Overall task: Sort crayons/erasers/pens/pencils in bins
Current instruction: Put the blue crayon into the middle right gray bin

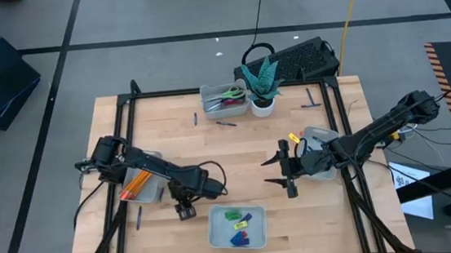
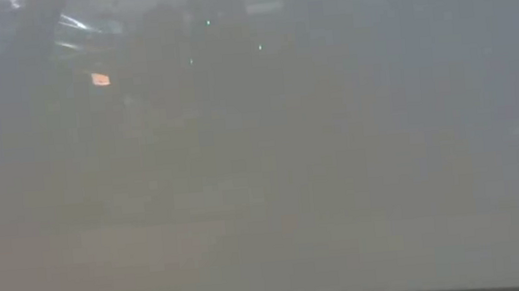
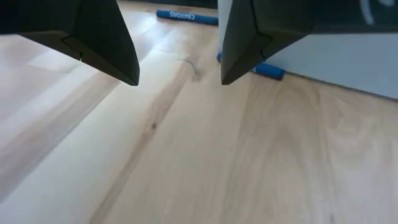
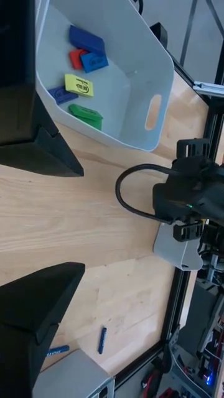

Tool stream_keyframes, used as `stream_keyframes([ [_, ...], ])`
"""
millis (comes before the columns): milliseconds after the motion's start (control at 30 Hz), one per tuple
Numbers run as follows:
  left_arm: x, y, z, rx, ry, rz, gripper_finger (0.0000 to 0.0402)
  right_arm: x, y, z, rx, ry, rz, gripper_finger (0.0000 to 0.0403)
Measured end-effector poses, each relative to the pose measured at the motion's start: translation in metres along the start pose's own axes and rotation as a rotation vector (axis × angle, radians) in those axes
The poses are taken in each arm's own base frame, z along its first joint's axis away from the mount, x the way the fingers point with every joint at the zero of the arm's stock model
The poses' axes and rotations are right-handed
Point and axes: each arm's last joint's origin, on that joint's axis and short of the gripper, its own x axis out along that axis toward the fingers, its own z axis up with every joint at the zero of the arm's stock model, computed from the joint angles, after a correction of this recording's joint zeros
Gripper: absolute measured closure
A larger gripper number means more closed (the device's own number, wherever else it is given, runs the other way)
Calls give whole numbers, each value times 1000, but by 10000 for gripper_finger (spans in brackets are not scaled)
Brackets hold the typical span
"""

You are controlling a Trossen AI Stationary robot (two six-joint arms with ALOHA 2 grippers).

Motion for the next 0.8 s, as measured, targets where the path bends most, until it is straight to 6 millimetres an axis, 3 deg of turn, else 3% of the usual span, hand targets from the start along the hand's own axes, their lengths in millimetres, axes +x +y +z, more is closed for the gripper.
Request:
stream_keyframes([
  [100, 4, 3, -3, -13, 44, 5, 172, 0, 0, 0, 1, 0, 0, 172],
  [333, 33, 25, -11, -37, 136, 100, 172, 0, 0, 0, 0, 1, -1, 172],
  [800, 38, 23, -13, 19, 142, 72, 172, 0, 0, 0, 1, 0, -2, 172],
])
